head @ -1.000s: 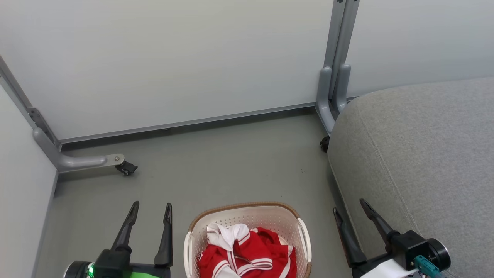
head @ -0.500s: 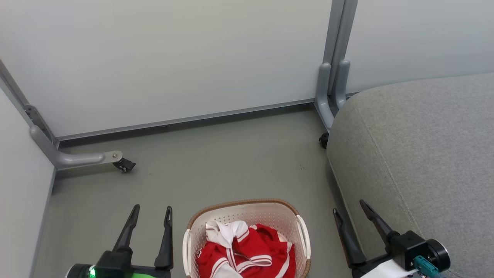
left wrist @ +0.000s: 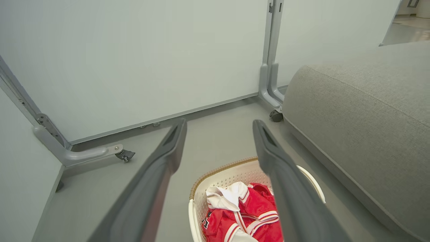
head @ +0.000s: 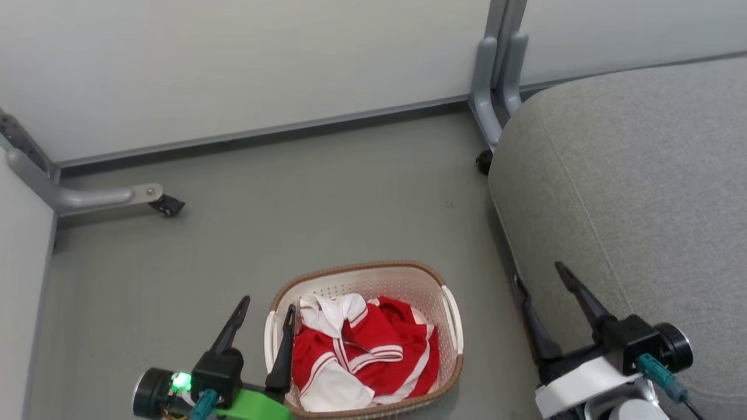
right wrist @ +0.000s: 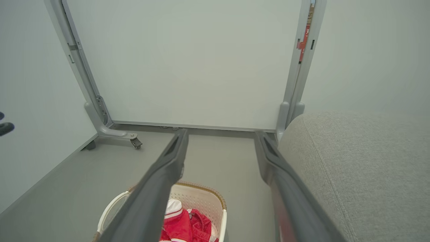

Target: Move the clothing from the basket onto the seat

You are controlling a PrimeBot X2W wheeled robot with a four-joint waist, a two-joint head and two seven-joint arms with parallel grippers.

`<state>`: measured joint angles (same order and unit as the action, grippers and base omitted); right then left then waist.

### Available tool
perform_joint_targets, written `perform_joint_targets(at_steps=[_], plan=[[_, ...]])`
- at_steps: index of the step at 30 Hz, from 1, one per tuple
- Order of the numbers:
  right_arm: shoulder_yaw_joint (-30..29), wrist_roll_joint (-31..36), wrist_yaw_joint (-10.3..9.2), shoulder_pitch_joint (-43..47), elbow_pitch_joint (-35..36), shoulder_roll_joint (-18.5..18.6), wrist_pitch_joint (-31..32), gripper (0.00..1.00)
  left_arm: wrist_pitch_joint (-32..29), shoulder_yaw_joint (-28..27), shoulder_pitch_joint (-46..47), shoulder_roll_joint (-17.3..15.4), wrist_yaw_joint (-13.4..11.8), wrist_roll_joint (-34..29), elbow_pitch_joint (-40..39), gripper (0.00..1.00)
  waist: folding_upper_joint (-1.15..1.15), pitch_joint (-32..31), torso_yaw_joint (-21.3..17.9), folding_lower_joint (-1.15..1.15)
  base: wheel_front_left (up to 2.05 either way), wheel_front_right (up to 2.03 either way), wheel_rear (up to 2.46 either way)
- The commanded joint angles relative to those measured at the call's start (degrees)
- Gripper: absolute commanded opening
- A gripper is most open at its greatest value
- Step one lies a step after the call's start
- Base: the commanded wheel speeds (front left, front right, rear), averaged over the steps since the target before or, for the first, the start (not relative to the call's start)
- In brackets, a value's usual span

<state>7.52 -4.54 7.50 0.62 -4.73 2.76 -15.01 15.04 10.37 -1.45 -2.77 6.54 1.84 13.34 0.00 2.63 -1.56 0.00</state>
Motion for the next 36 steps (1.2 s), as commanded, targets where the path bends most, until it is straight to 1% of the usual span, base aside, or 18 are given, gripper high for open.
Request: perform_joint_targets(at_steps=[1,4,12,15,21,26,28,32,36], plan=[[-0.4,0.0,-0.02,-1.9,0.5,0.2,-0.2,1.00,0.2,0.5,2.7,-0.6,0.3,-1.1,0.8,1.00,0.00,7.0,-1.1,0.00,0.00,0.00,0.00],[-1.1,0.1,-0.02,-4.5,1.5,0.2,-0.2,1.00,0.2,2.5,6.5,-1.4,0.5,-2.1,3.5,1.00,0.00,11.3,-1.5,0.00,0.00,0.00,0.00],[-4.6,0.9,-0.02,-11.0,5.1,0.3,-0.2,1.00,0.2,10.3,19.2,-4.6,0.9,-5.2,13.9,1.00,0.00,22.6,-2.5,0.00,0.00,0.00,0.00],[-6.0,0.9,-0.02,-13.1,5.3,0.2,-0.2,1.00,0.2,13.0,24.1,-5.1,0.9,-5.4,17.5,1.00,0.00,26.5,-2.5,0.00,0.00,0.00,0.00],[-6.8,2.1,-0.02,-17.3,6.6,0.2,-0.2,1.00,0.2,18.9,34.4,-6.0,1.0,-6.4,25.7,1.00,0.00,33.6,-2.5,0.00,0.00,0.00,0.00],[-5.6,4.1,-0.02,-19.9,8.5,0.2,-0.2,1.00,0.2,26.1,43.5,-6.4,1.0,-8.6,32.8,1.00,0.00,39.3,-2.2,0.00,0.00,0.00,0.00],[-4.6,4.6,-0.02,-21.1,9.7,0.2,-0.2,1.00,0.2,29.4,47.4,-6.8,1.0,-9.6,34.2,1.00,0.00,41.7,-2.3,0.00,0.00,0.00,0.00],[-3.8,3.9,-0.02,-23.1,12.2,0.2,-0.2,1.00,0.2,35.7,53.9,-7.7,1.0,-11.7,37.8,1.00,0.00,46.0,-2.6,0.00,0.00,0.00,0.00],[-3.6,3.5,-0.02,-24.7,14.5,0.2,-0.2,1.00,0.2,42.5,59.7,-7.7,1.0,-13.1,42.2,1.00,0.00,49.6,-2.8,0.00,0.00,0.00,0.00]])
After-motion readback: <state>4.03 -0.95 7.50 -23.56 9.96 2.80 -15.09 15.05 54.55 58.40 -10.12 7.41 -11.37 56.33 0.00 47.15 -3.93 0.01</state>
